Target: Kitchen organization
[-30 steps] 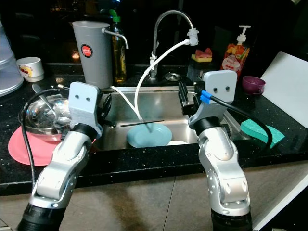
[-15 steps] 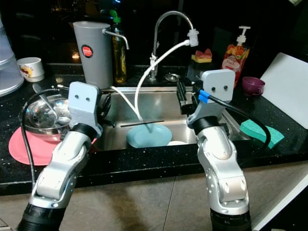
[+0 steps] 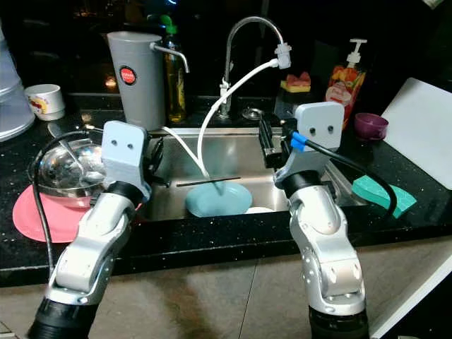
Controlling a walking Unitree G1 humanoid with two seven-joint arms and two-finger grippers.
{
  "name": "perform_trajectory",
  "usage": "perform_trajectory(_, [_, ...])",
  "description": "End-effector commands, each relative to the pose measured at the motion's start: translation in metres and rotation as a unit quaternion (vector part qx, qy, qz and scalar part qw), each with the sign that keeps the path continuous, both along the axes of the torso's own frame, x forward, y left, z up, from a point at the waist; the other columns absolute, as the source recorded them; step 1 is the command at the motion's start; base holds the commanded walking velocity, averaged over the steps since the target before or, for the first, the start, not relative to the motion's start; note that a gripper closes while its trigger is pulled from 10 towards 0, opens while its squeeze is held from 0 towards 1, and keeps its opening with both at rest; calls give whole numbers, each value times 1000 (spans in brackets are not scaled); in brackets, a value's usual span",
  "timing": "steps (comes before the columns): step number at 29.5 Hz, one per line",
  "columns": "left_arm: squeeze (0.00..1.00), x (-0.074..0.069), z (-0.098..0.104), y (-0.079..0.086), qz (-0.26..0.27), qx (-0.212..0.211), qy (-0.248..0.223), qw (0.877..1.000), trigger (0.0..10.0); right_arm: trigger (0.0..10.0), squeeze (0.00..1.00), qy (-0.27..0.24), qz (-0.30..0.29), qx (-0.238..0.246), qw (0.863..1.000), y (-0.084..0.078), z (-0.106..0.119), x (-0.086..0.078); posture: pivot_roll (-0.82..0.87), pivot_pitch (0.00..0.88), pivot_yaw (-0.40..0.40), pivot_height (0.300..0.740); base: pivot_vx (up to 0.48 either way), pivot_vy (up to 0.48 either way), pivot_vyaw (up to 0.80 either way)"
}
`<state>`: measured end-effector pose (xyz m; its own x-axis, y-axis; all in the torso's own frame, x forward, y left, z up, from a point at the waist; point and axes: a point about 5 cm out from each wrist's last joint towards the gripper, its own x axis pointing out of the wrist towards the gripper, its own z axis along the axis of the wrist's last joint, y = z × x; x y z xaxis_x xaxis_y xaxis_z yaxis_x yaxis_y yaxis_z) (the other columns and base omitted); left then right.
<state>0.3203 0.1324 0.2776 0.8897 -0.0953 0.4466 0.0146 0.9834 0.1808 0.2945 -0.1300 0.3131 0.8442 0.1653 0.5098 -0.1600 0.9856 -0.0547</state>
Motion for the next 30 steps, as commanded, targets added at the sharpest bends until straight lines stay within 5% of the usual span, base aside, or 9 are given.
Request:
perform_trajectory(1, [0,0,1,1,3,4,-4,1000,10000,10000,0,-2,0,-2,1000,-1,1,2,48,67,-89,740,0,0,0])
perform_trajectory(30, [0,2,1,-2,-3,3,-4,1000,10000,10000,0,3,-5,1,1000,-2,-1,0,39,79,-81,740,0,0,0])
